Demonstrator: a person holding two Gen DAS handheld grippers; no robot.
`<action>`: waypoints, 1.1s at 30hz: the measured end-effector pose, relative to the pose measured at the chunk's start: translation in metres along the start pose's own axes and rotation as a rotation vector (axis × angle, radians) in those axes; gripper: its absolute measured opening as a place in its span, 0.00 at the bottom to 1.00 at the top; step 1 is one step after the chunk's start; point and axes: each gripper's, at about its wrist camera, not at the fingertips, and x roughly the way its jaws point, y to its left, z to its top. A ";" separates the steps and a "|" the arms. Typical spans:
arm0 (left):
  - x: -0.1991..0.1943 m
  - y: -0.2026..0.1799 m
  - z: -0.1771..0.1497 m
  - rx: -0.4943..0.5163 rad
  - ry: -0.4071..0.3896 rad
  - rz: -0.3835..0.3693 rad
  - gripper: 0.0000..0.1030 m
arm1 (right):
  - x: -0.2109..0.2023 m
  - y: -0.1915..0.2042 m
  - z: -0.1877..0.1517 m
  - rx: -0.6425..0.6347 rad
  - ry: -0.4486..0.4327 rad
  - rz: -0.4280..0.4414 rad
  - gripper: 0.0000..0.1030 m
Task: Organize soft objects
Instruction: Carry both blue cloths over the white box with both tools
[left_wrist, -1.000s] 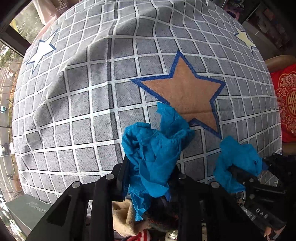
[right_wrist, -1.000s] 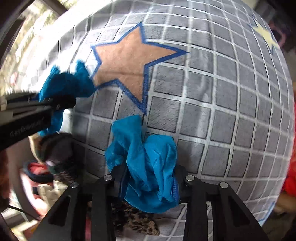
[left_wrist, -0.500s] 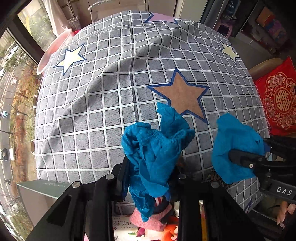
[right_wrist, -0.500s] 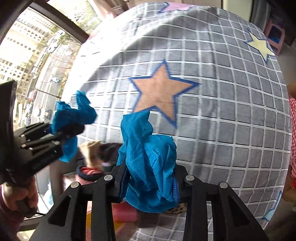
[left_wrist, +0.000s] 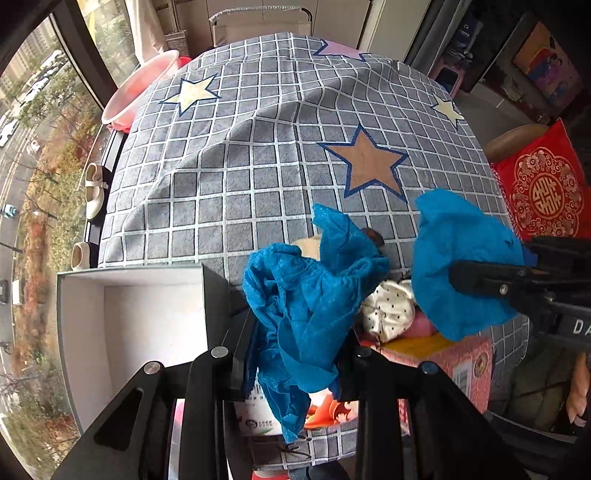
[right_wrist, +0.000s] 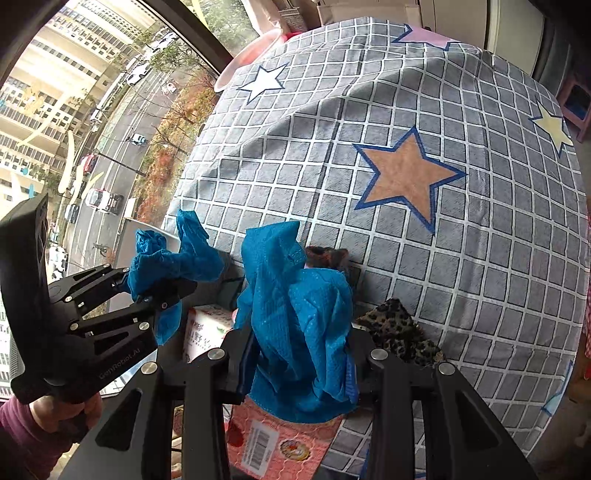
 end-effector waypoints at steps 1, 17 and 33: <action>-0.003 0.000 -0.007 0.007 0.003 -0.002 0.31 | -0.002 0.004 -0.003 -0.002 -0.001 -0.001 0.38; -0.035 0.012 -0.101 0.034 0.066 -0.085 0.31 | -0.018 0.069 -0.074 -0.011 0.019 -0.034 0.38; -0.055 0.066 -0.125 -0.094 -0.003 -0.098 0.31 | 0.004 0.124 -0.101 -0.048 0.075 -0.051 0.38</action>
